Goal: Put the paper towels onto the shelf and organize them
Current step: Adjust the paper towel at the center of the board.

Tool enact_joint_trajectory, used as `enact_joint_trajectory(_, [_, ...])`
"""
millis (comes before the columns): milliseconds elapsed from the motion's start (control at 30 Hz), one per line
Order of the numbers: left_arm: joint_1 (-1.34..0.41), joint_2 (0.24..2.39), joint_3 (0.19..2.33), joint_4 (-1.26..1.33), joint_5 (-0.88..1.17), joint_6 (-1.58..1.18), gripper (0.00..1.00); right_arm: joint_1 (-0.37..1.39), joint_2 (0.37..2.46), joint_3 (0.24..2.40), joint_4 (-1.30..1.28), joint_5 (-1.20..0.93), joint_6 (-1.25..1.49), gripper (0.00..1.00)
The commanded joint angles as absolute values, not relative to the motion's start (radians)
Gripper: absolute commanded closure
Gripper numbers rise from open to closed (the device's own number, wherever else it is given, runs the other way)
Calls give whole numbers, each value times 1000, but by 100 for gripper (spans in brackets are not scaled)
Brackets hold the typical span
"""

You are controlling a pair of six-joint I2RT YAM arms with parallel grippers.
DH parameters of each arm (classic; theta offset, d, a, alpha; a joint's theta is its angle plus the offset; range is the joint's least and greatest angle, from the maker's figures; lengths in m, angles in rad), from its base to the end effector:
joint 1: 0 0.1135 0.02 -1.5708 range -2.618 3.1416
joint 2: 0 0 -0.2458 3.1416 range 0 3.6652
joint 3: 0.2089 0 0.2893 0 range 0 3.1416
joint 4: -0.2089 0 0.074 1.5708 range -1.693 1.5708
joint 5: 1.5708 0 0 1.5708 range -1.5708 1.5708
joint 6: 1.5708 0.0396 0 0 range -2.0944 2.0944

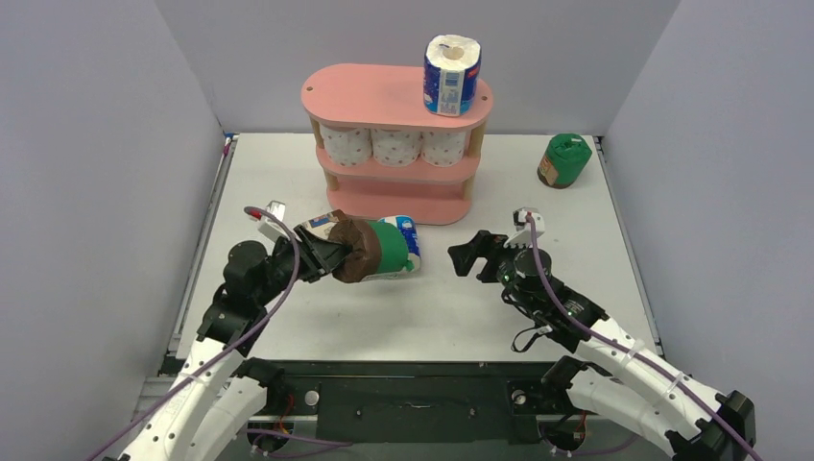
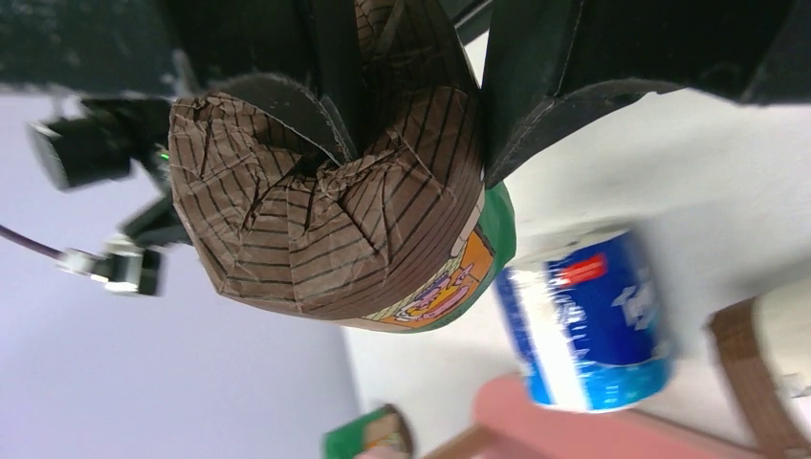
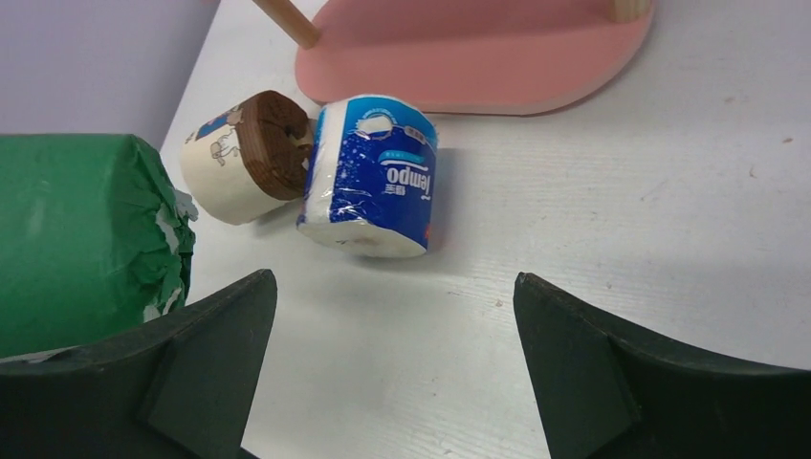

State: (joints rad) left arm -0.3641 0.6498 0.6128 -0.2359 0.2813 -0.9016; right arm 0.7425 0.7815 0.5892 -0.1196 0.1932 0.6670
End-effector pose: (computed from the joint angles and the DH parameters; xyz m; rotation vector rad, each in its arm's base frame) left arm 0.1991 -0.0876 0.2815 -0.3208 1.9659 -1.1146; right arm 0.1836 0.1582 0.2568 0.0639 1.9523 0.7755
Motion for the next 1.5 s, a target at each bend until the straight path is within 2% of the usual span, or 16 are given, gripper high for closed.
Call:
enact_joint_trajectory(0, [-346,655,567,130,495,-1073,68,681,774,569,0,-5,717,11])
enact_joint_trajectory(167, [-339,673,449,562,586,-1305,67,613,763,514,108,-175,774,11])
enact_joint_trajectory(533, [-337,759,363,1105,636,-1567,66,586,712,419,415,-427,846,11])
enact_joint_trajectory(733, [-344,869,354,1319,651,-1705,66,589,688,385,567,-487,903,11])
enact_joint_trajectory(1233, [-473,976,462,1369,724,-1669,66,659,625,426,681,-481,934,11])
enact_joint_trajectory(1467, [-488,978,463,1372,728,-1667,66,677,611,404,845,-525,1013,11])
